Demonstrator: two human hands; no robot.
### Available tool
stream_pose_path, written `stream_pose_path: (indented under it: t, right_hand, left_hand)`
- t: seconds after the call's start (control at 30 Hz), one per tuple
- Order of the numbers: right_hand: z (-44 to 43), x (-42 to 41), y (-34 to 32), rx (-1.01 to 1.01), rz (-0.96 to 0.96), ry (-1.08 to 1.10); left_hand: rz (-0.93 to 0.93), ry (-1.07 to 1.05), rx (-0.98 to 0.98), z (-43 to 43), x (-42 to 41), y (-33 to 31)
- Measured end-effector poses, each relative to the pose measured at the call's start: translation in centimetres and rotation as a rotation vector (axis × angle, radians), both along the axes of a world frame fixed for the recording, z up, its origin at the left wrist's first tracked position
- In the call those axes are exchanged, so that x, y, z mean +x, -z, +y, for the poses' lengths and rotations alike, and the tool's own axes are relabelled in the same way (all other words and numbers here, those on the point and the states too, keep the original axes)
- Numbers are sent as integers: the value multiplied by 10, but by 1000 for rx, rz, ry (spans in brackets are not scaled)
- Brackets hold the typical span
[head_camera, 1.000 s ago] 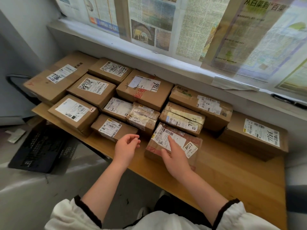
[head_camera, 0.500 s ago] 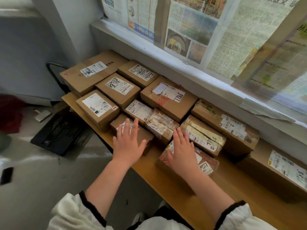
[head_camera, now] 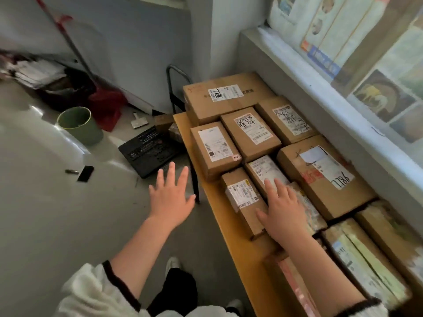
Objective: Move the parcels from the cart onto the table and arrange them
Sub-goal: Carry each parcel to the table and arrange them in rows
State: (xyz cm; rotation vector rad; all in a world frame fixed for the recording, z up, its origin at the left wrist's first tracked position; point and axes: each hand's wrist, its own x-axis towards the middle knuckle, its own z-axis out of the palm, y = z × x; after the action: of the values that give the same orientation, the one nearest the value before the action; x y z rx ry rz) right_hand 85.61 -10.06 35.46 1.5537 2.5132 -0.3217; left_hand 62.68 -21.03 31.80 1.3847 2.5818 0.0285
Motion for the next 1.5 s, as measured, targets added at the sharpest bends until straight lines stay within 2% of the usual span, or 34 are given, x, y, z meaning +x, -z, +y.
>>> stream_pose_path:
  t: [0.17,0.33,0.5,0.63,0.83,0.93,1.03,1.2,1.33,1.5]
  right_hand:
    - [13,-88,-2,5,84,-64]
    - [22,-190,-3,-97,192,-117]
    - [49,-295,-6,-136,251,-189]
    - [76,-354,3,-264,364,-124]
    - [152,-429,43,-406,366,-86]
    - [200,-480,60,-522,393,-13]
    - [241,-531,77,-637,417,157]
    - [293,-587,113,-692,453,329]
    - [325,-615,146,-720,421,462]
    - [354,-647,192,-752,373,634]
  left_hand:
    - [-14,-80,-10,-2,-86,7]
    - [-19,-48,-30,12,-183,12]
    - [-51,-107,-1,36,-273,8]
    - [-98,-124,10,71,-324,18]
    - [-163,-139,-28,147,-389,49]
    - [-201,-174,-81,182,-423,61]
    - [-243,-169,-124,213,-455,71]
    - [-294,-158,-141,259,-499,91]
    - [-335,-243,-108,291,-527,109]
    - [-423,-233,-143,334,-565,146]
